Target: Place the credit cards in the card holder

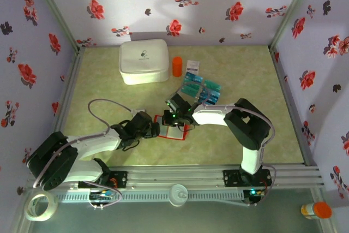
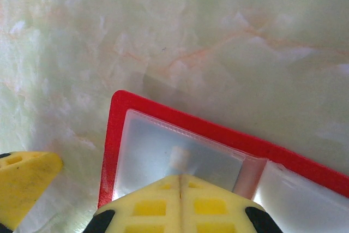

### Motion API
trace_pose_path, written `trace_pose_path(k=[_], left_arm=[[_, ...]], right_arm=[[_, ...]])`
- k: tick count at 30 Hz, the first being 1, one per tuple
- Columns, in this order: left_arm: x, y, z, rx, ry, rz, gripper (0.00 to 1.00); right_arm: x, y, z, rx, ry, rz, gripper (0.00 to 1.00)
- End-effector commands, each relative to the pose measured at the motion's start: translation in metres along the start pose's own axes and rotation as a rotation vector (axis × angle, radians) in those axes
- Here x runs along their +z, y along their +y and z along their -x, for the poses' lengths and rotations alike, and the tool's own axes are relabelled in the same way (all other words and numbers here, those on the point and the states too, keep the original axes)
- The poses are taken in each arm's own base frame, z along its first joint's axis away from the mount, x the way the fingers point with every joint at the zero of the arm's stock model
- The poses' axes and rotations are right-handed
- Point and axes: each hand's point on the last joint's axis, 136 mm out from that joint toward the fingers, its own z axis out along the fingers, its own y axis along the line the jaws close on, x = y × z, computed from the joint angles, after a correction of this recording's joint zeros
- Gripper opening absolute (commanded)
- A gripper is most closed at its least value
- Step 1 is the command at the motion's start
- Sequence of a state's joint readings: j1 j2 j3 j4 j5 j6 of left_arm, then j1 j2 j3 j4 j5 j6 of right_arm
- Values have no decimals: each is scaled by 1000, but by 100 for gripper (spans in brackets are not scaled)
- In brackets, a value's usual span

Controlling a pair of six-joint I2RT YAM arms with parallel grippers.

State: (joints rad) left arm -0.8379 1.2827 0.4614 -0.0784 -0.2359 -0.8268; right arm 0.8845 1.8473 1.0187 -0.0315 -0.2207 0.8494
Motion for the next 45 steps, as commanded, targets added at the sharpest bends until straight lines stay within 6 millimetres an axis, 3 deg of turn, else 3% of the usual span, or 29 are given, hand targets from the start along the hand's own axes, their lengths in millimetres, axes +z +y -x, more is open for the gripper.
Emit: trace_pose_path(k=[1, 4, 7, 12, 17, 28, 36, 45], left_arm=[[9, 10, -14, -4, 37, 37, 93], [11, 11, -15, -2, 40, 42, 93], [11, 11, -16, 4, 43, 44, 93], [11, 11, -16, 10, 47, 51, 93], [11, 12, -16, 18, 52, 56, 93], [10, 14, -17, 22, 55, 64, 93], [10, 14, -16, 22, 52, 65, 93], [10, 13, -15, 20, 50, 63, 93]], right_arm=[[-23, 16, 16, -10, -29, 35, 3], [-48, 17, 30, -31, -65, 31, 6], [-79, 2, 46, -58, -111, -26, 14], [-136, -47, 74, -151, -180, -248, 42], [-166, -93, 84, -280, -135, -490, 49], [-157, -129, 92, -428, 17, -700, 49], [-147, -141, 100, -455, 46, -771, 46], [-132, -153, 96, -460, 87, -790, 44]])
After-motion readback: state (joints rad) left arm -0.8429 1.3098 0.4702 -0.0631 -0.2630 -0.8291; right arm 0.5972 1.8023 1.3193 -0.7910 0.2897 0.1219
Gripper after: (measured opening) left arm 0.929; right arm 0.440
